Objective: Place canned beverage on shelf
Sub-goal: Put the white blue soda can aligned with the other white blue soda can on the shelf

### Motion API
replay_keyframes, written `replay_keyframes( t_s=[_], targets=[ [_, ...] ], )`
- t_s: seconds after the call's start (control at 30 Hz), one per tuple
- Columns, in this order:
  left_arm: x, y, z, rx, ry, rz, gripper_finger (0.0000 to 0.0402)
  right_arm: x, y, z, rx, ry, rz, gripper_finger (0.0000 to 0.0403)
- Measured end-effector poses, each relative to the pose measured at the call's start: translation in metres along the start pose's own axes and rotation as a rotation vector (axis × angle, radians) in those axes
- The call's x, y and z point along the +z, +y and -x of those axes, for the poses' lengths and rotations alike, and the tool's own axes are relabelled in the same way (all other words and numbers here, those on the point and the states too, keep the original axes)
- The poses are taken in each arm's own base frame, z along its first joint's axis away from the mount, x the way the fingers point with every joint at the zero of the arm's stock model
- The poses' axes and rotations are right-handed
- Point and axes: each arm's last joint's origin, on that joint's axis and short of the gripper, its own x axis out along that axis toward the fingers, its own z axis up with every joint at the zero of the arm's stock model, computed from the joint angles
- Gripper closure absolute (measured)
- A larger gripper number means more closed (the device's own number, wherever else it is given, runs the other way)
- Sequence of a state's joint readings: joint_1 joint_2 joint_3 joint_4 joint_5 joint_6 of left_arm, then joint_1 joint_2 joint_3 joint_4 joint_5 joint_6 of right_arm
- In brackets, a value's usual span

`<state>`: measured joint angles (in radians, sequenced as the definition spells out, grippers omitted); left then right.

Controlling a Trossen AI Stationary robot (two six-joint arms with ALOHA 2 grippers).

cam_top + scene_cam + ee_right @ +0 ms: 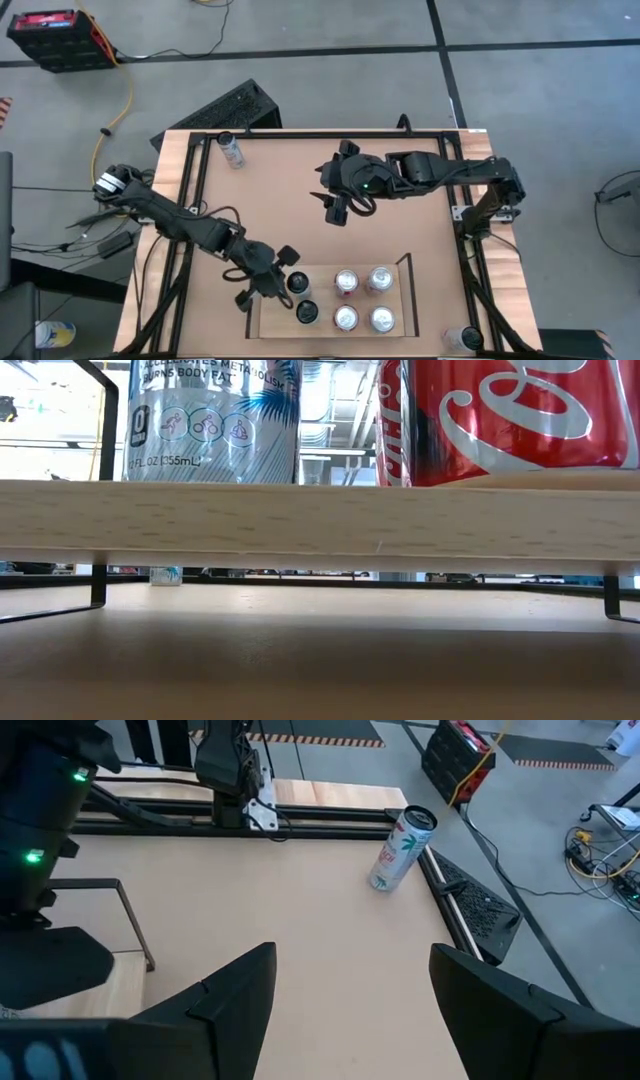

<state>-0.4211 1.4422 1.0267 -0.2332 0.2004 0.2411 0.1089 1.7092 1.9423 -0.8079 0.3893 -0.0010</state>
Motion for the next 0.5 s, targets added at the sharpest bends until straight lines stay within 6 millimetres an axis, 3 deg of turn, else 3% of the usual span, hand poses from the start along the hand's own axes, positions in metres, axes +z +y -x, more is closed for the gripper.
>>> replay_keyframes(
  t_s=[0.5],
  targets=[
    [-0.0012,0.0082,0.0016,0.029,-0.003,-0.011,0.0401,0.0000,0.0002,-0.0001,0.000,0.000,0.000,0.0117]
  ],
)
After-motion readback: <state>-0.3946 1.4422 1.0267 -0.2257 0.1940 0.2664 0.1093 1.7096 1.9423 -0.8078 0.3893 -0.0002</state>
